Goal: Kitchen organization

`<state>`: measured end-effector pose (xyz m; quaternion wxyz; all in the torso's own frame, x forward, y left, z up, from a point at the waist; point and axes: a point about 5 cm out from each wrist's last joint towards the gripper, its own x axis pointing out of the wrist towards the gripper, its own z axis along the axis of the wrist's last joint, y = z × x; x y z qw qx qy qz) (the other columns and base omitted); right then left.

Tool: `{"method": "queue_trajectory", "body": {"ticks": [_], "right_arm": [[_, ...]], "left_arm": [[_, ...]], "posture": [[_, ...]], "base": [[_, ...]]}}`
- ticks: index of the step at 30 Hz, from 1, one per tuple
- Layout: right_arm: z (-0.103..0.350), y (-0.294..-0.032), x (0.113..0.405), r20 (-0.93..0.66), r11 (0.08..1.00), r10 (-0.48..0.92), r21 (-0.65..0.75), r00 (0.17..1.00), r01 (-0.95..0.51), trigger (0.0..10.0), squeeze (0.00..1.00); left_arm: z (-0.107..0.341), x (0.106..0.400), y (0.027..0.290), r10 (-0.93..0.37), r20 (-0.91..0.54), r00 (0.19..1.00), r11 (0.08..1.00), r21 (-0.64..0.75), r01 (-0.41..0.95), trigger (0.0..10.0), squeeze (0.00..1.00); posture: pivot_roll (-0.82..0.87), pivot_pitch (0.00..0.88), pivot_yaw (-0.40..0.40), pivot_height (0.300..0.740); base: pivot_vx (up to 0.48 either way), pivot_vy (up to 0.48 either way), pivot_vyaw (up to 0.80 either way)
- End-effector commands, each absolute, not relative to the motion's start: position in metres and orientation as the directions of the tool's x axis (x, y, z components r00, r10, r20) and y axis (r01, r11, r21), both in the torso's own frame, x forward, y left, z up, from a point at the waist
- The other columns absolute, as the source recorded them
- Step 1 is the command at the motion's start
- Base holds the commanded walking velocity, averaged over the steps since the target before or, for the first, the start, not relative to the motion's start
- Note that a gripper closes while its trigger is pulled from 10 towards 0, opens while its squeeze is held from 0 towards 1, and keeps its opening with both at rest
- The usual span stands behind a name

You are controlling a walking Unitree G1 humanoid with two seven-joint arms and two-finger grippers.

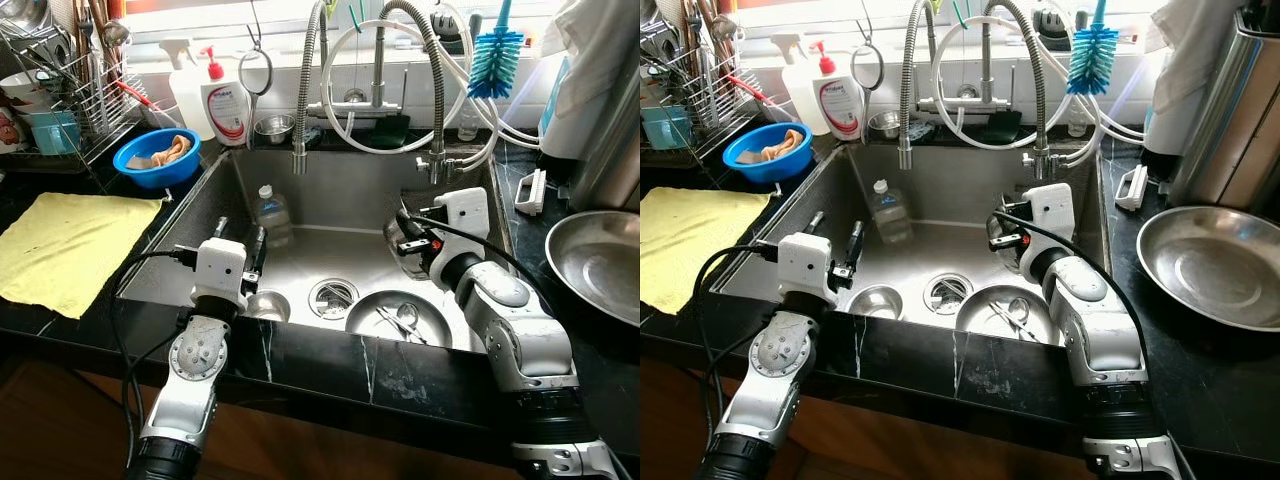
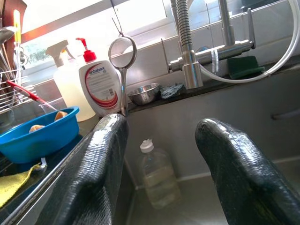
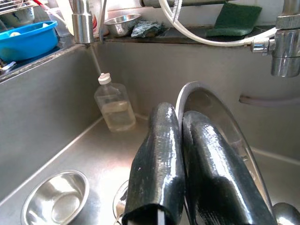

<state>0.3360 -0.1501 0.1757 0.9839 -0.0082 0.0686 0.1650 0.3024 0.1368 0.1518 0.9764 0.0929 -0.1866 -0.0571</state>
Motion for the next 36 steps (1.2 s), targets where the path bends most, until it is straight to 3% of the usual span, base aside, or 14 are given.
{"method": "queue_trajectory", "body": {"ticks": [1,10,11,13,14,21,22,23,24,29,36], "right_arm": [[0.179,-0.145,0.335,-0.123,0.936,0.35,-0.002,0.929,-0.353,10.0,0.0],[0.177,-0.147,0.336,-0.129,0.941,0.337,0.005,0.932,-0.339,10.0,0.0],[0.176,-0.148,0.336,-0.127,0.944,0.328,0.018,0.936,-0.328,10.0,0.59],[0.175,-0.148,0.336,-0.125,0.946,0.323,0.025,0.938,-0.322,10.0,0.59],[0.174,-0.148,0.336,-0.13,0.947,0.319,0.026,0.939,-0.319,10.0,1.0],[0.168,-0.148,0.334,-0.152,0.949,0.314,0.01,0.937,-0.316,10.0,1.0],[0.168,-0.148,0.334,-0.152,0.949,0.313,0.009,0.938,-0.315,10.0,0.87],[0.168,-0.148,0.334,-0.151,0.95,0.311,0.006,0.939,-0.313,10.0,0.31],[0.168,-0.148,0.334,-0.146,0.951,0.306,0.001,0.941,-0.309,10.0,0.0],[0.171,-0.151,0.334,-0.124,0.961,0.273,-0.008,0.954,-0.276,10.0,0.0],[0.197,-0.177,0.326,-0.036,0.989,0.099,-0.111,0.994,-0.103,10.0,0.0]], "left_arm": [[0.149,0.304,0.139,-0.135,0.349,0.928,0.975,0.211,0.062,10.0,0.0],[0.148,0.303,0.137,-0.136,0.351,0.926,0.976,0.209,0.064,10.0,0.0],[0.148,0.303,0.136,-0.143,0.35,0.926,0.975,0.212,0.07,10.0,0.0],[0.147,0.303,0.136,-0.15,0.349,0.925,0.974,0.215,0.077,10.0,0.0],[0.147,0.303,0.136,-0.156,0.346,0.925,0.972,0.22,0.082,10.0,0.0],[0.146,0.303,0.135,-0.174,0.343,0.923,0.969,0.227,0.099,10.0,0.0],[0.146,0.303,0.134,-0.176,0.343,0.923,0.969,0.227,0.101,10.0,0.0],[0.146,0.302,0.134,-0.178,0.342,0.923,0.969,0.226,0.103,10.0,0.0],[0.146,0.302,0.133,-0.18,0.341,0.923,0.968,0.226,0.105,10.0,0.0],[0.145,0.302,0.132,-0.184,0.341,0.922,0.968,0.226,0.11,10.0,0.0],[0.145,0.304,0.131,-0.199,0.337,0.92,0.966,0.228,0.125,10.0,0.0]], "posture": [[-0.26,0.0,0.072,0.74],[-0.26,0.0,0.074,0.74],[-0.26,0.0,0.079,0.74],[-0.26,0.0,0.079,0.74],[-0.27,0.0,0.089,0.74],[-0.28,0.0,0.098,0.74],[-0.28,0.0,0.102,0.74],[-0.28,0.0,0.105,0.74],[-0.28,0.0,0.106,0.74],[-0.28,0.0,0.11,0.74],[-0.31,0.0,0.126,0.74]], "base": [[0.0,0.0,0.0],[0.0,0.0,0.0],[0.0,0.0,0.0],[0.0,0.0,0.0],[0.0,0.0,0.0],[0.0,0.0,0.0],[0.0,0.0,0.0],[0.0,0.0,0.0],[0.0,0.0,0.0],[0.0,0.0,0.0],[0.0,0.0,0.0]]}}
